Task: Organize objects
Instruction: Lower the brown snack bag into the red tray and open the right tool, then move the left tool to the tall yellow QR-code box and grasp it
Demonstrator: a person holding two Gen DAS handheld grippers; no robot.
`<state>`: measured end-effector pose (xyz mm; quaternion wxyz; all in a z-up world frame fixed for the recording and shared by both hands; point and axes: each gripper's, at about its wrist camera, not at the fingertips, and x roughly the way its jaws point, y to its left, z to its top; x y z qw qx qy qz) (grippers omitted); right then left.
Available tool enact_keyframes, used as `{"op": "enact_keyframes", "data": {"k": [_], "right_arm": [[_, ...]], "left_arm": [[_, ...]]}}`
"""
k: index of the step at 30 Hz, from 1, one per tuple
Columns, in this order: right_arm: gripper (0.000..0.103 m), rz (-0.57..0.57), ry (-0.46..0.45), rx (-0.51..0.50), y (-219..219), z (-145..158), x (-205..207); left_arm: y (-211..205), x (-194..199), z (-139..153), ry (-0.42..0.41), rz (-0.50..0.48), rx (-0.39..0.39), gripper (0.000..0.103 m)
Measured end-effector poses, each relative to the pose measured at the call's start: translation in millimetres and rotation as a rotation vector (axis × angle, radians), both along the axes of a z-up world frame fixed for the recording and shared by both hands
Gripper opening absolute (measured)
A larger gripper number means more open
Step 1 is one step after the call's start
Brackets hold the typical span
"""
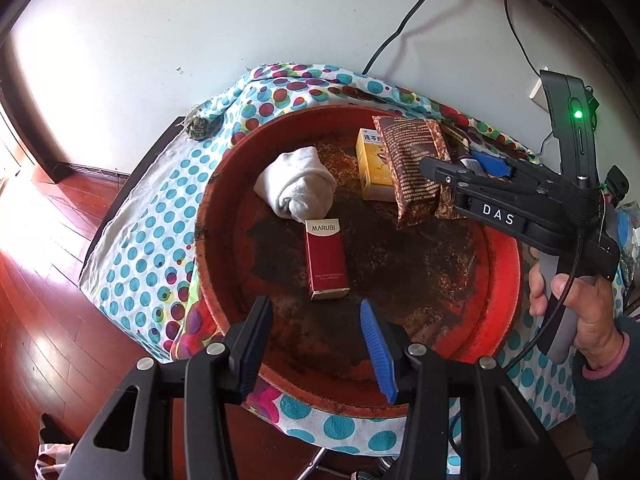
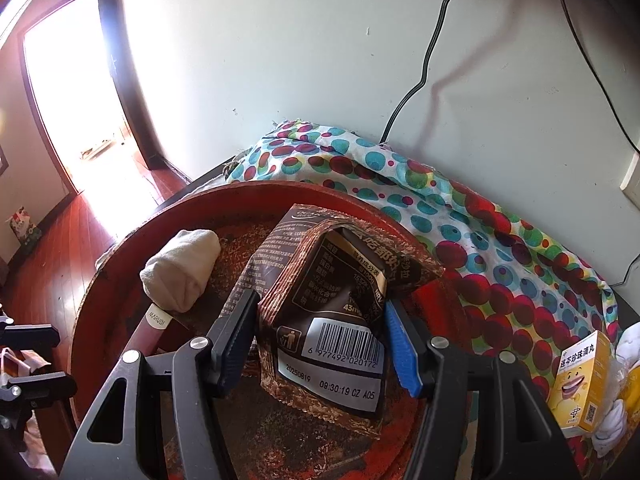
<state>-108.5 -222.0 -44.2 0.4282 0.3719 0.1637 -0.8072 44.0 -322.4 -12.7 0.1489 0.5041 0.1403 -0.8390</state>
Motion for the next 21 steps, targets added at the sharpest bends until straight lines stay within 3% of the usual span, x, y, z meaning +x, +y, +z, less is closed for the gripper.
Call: {"op": "enact_keyframes", "data": {"k": [4,6,10,15,21], "right_arm": [[0.065,0.011,-0.01,0.007,-0.4,-2.0,-0.7],[0.078,0.004,-0.011,0.005,2.7,-2.1,-0.9],[0.08,-0.006,-0.008,-0.011,18.4,5.5,0.6],[0.085,-0.054,-0.007,-0.033,71.1,16.4,6.5],[0.085,-0.164,-0.031,-0.034,163.2,13.9,14.5]], "left_arm": [[3.6,-4.9,-4.6,-0.012,-0.003,0.012,0.047],[5.4,-6.2,-5.3,-0.015,-0.008,0.016,0.047],[12.6,-10.3,-2.9,-0.021,-0.021,0.015,0.047],[35.3,-23.3,9.3,0.015,-0.077,0.01,0.047],[94.8,-56.3,17.2,0.034,-0.217,0.003,0.05]]}}
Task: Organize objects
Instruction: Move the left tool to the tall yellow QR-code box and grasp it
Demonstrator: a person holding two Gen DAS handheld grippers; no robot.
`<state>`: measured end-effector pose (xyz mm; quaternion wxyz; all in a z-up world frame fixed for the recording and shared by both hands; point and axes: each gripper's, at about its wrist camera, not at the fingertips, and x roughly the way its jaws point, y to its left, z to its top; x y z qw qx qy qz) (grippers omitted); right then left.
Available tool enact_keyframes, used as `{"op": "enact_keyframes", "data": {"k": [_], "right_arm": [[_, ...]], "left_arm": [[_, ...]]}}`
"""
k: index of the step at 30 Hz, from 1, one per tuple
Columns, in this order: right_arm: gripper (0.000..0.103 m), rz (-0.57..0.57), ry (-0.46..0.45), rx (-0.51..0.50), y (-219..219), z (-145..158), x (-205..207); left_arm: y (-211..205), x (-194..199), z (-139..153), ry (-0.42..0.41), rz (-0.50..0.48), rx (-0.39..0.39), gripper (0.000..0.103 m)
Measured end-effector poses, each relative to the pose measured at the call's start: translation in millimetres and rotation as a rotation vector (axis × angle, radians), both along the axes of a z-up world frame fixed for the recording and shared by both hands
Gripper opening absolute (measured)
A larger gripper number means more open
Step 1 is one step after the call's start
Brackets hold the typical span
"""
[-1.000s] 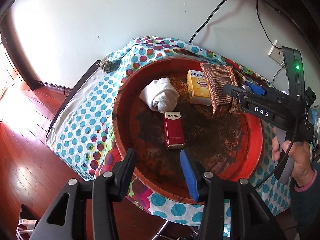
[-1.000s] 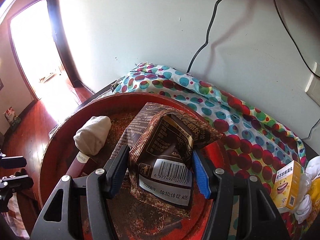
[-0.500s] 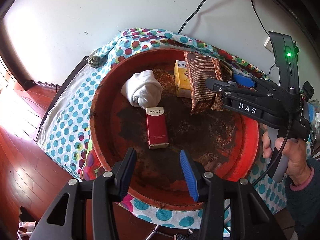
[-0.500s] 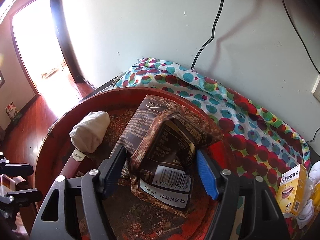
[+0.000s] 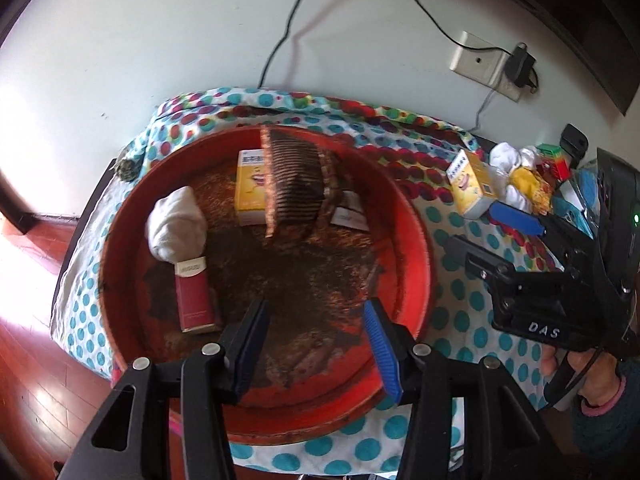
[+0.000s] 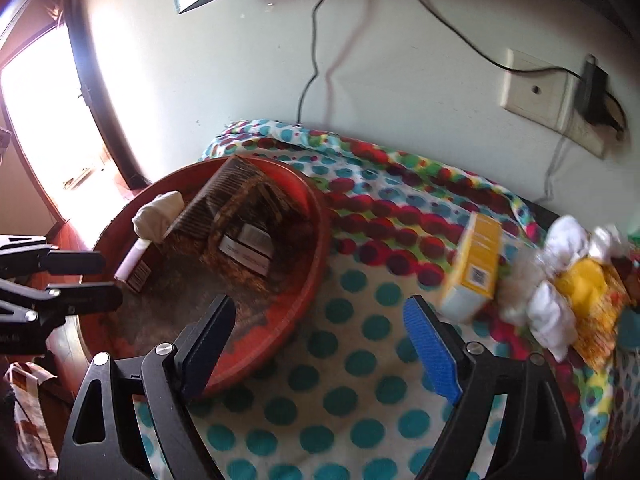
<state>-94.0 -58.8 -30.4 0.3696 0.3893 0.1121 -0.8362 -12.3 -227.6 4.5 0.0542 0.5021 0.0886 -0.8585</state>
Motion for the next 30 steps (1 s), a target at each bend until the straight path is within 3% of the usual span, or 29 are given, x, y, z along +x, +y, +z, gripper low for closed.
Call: {"op": "enact_keyframes", "data": {"k": [7,12,21,30], "right_arm": [[0.085,-0.17,-0.026,0.023,109.8,-12.0,2.1],[0.085,-0.241,-0.059,0.013,159.9,-21.2,2.4],[0.085,-0.264,-0.115,-0.064,189.7,-36.2,-1.1],[0.085,-0.241,-0.122,-0.115,199.0,-41.7,-8.3]], "left_arm": [[86.4,-53.2,-10.8,-0.026,-0.177,0.031,0.051],[128.0,-97.0,-25.7,-0.048,-0.207,0.048,0.052],[171.5,-167.6,-56.1,-0.085,-0.19,0.064,0.052],[178.4,-206.2,-75.9,-0.103,-0.128,0.008,0.052]]}}
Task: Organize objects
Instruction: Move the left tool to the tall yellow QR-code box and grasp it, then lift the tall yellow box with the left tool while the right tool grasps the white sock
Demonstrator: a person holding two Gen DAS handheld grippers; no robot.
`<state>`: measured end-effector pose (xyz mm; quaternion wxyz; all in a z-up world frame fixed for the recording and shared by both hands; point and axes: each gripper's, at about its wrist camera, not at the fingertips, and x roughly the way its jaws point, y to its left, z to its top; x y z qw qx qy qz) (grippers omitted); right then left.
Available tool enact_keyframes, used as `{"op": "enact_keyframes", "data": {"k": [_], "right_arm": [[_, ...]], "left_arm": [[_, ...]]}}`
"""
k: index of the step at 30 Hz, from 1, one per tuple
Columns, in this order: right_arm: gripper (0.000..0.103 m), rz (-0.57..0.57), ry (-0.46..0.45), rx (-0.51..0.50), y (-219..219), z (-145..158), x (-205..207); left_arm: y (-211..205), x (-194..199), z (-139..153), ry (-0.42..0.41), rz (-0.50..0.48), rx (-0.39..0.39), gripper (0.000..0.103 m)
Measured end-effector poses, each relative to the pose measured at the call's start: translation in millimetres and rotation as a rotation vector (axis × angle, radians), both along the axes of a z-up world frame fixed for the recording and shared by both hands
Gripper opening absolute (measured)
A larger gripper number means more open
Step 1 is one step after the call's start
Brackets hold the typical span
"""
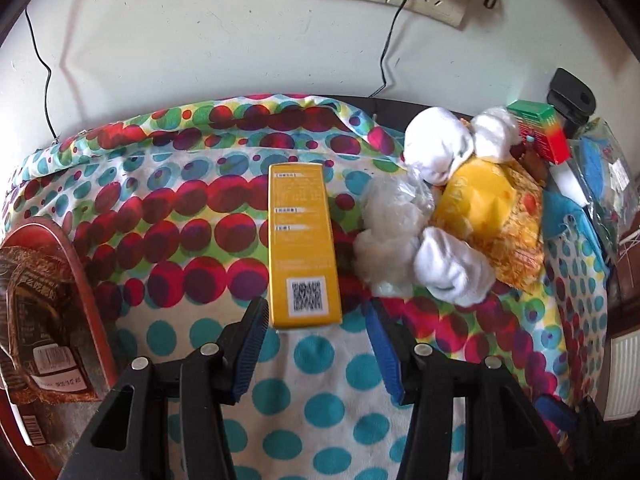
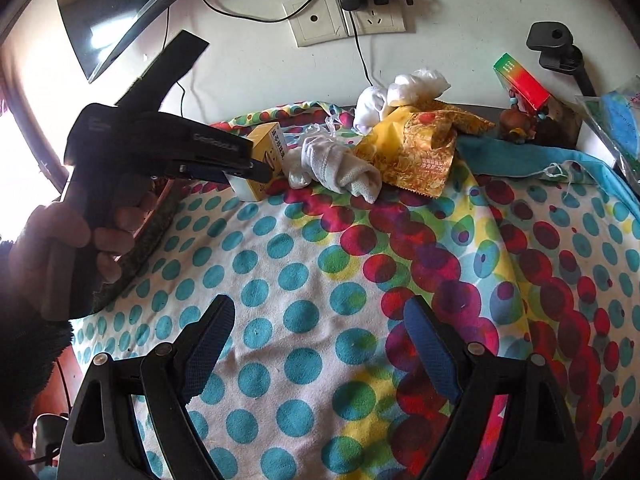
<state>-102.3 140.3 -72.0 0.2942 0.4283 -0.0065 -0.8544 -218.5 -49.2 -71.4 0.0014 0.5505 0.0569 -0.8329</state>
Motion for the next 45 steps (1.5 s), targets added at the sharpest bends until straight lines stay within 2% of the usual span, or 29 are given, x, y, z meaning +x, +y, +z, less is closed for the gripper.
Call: {"op": "enact_keyframes", "data": {"k": [9,15,16,17,18,23,28,31,35,45], "right_arm": [[0.085,-0.007,0.003,-0.004,1.5,-5.4,-20.6],[0.085,-0.005,0.006,-0.006,-1.6,-4.4,-31.2],[0.085,-0.003,0.009,-0.004,-2.9,-4.3,-32.2],[0.085,0.0,0.015,0.002,-4.9,-3.7,-33.8],[0.085,0.005,0.024,0.007,-6.4,-3.0,-35.6],[0.085,0.041,0.073,0.049,-18.9,3.8,-47.6],[0.085,0.059,0.098,0.088,-30.6,7.4,-62.6],[0.085,0.071,0.103,0.103,-37.2,7.8,-70.3],[0.085,0.089,0.125,0.134,-46.4,8.2,-79.2],[0.085,0.109,0.151,0.197,-71.6,2.6,-103.5]], "left_arm": [[9.8,-18.6,-16.7,0.006,-0.018,-0.048,0.052],[8.1,-25.6,-22.1,0.038,-0.016,-0.036,0.051],[7.1,-25.7,-23.0,0.044,-0.015,-0.027,0.048],[6.0,-26.6,-23.8,0.046,-0.018,-0.017,0.033],[5.3,-26.5,-23.7,0.049,-0.015,-0.035,0.03],[0.4,-20.8,-20.1,0.052,-0.042,-0.001,0.03],[2.1,-8.3,-2.9,0.097,-0.061,-0.018,0.03],[-3.4,-1.6,3.5,0.089,-0.072,-0.034,0.03],[-17.5,8.8,11.8,0.082,-0.079,-0.013,0.03],[-18.4,42.2,13.0,0.063,-0.052,0.02,0.03]]}}
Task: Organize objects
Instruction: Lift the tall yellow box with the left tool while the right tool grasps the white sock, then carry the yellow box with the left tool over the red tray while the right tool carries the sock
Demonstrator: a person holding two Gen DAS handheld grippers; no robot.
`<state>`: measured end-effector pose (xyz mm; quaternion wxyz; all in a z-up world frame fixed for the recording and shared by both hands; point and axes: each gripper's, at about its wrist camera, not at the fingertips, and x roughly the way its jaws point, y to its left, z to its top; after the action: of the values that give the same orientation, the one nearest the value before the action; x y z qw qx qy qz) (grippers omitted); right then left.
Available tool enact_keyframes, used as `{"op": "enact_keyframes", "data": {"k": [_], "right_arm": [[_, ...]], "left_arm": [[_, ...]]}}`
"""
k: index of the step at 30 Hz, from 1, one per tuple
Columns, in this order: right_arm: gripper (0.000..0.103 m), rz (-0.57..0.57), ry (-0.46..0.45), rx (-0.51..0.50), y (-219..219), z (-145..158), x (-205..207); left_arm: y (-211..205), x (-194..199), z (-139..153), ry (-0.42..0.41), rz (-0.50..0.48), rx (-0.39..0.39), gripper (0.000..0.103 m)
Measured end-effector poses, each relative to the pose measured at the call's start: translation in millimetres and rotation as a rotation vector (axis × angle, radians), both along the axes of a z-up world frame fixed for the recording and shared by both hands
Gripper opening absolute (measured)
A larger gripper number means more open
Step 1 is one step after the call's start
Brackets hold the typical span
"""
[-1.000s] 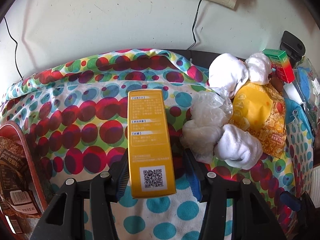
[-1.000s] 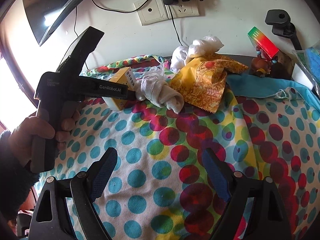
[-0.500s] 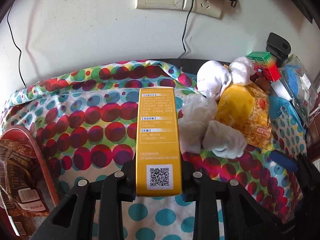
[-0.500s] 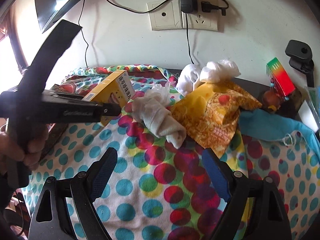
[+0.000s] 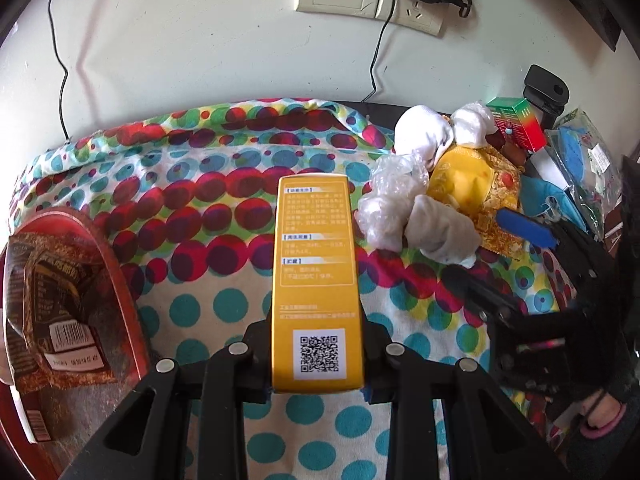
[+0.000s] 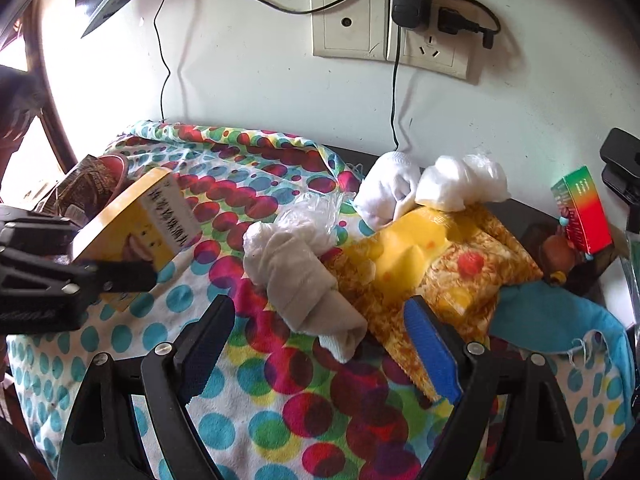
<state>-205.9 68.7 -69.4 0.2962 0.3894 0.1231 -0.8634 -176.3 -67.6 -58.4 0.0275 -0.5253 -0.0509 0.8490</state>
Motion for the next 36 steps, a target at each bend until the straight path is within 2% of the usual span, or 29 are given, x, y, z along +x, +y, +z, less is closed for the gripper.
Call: {"op": "enact_keyframes", "data": {"k": [4,10,13,14,18,26,36], "right_arm": [[0.084,0.002,0.006,0.01,-7.4,-3.4,-5.4],[0.071,0.002,-0.004,0.013,-15.4,-8.7,-5.9],[0.052,0.0,-0.016,0.017,-18.5,-11.6,-5.7],[0.042,0.001,-0.025,0.021,-19.5,-12.6,-6.1],[0.031,-0.015,-0.024,0.018,-16.7,-10.3,-3.2],[0.029,-0.067,-0.043,-0.024,1.9,-1.1,12.0],[0.029,-0.087,-0.047,-0.026,19.5,6.2,47.0]], "left_arm": [[-6.1,9.6,2.5,0.001,0.014,0.01,0.03],[-11.5,20.0,5.7,0.002,0.023,0.019,0.03],[-12.6,24.3,6.6,0.004,0.027,0.028,0.03],[-12.6,25.8,6.9,0.006,0.029,0.027,0.03],[-11.5,30.1,5.8,0.001,0.027,0.028,0.03],[-6.5,40.1,10.1,0.011,0.028,0.024,0.03],[-1.4,60.9,18.5,0.019,0.025,-0.017,0.03]]}}
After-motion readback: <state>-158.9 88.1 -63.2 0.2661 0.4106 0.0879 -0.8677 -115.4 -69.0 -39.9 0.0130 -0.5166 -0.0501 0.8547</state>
